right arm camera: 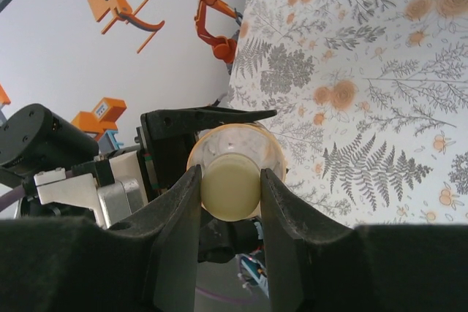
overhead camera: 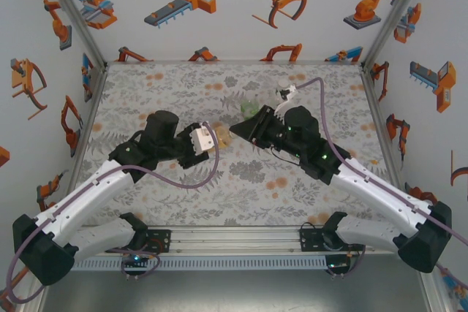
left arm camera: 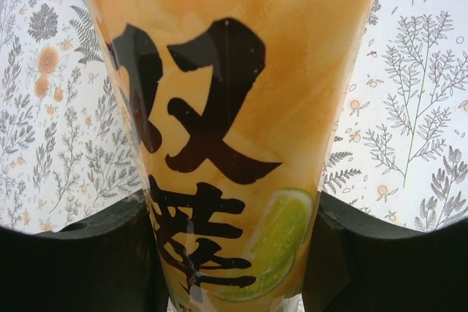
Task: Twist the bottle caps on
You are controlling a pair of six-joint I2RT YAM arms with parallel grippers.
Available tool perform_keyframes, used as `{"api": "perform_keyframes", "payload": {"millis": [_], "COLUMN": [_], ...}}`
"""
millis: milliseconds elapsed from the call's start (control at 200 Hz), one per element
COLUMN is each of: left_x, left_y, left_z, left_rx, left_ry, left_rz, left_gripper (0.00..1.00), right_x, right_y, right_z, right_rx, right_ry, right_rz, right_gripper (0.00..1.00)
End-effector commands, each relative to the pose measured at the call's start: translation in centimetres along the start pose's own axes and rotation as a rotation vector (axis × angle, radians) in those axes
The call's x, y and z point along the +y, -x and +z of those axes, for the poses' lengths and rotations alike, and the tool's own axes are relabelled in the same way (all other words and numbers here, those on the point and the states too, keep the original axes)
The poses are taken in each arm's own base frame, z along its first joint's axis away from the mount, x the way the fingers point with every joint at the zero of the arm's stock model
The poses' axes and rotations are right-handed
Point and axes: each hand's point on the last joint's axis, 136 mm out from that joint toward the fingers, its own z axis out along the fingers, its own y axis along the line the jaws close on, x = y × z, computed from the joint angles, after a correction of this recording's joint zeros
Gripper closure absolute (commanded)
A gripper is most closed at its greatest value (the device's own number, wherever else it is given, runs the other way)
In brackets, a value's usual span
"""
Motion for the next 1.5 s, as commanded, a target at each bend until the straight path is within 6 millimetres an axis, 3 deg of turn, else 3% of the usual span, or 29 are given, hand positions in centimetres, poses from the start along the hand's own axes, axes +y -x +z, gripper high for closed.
{"api": "perform_keyframes", "payload": {"millis": [0, 225, 330, 441, 506, 711, 996, 1262, 1492], "left_x": [-0.4, -0.7, -1.2, -2.1, -2.7, -4.4, -5.9, -6.4, -6.5], "left_y": [2.9, 3.1, 3.3, 3.8, 4.1, 5.0, 5.5, 5.5, 5.5], "left_z": [-0.4, -0.5, -0.6, -0.8, -1.0, -1.8, -2.5, -2.5, -2.5], "left_rx": [-0.121, -0.135, -0.151, -0.181, -0.203, -0.265, -0.306, -0.303, -0.301], "left_ry": [-0.030, -0.048, -0.075, -0.125, -0.160, -0.259, -0.346, -0.385, -0.391], "left_rz": [0.044, 0.049, 0.055, 0.064, 0.070, 0.088, 0.103, 0.100, 0.098], "left_gripper": [1.00, 1.00, 1.00, 1.00, 1.00, 1.00, 1.00, 1.00, 1.00], "right_x": [1.8, 3.9, 6.2, 7.7, 8.1, 9.2, 10.2, 9.6, 9.8], "right_y": [0.6, 1.0, 1.0, 0.7, 0.6, 0.3, -5.2, -7.9, -8.1], "right_z": [-0.3, -1.0, -2.0, -3.3, -4.2, -7.8, -11.7, -11.8, -10.6], "right_rx": [-0.003, -0.018, -0.028, -0.028, -0.027, -0.073, 0.051, 0.213, 0.224], "right_ry": [0.015, 0.102, 0.219, 0.294, 0.296, 0.326, 0.599, 0.719, 0.744], "right_rz": [0.056, -0.065, -0.196, -0.331, -0.426, -0.778, -1.279, -1.489, -1.501], "right_gripper": [1.00, 0.99, 0.79, 0.50, 0.43, 0.43, 0.41, 0.44, 0.48]}}
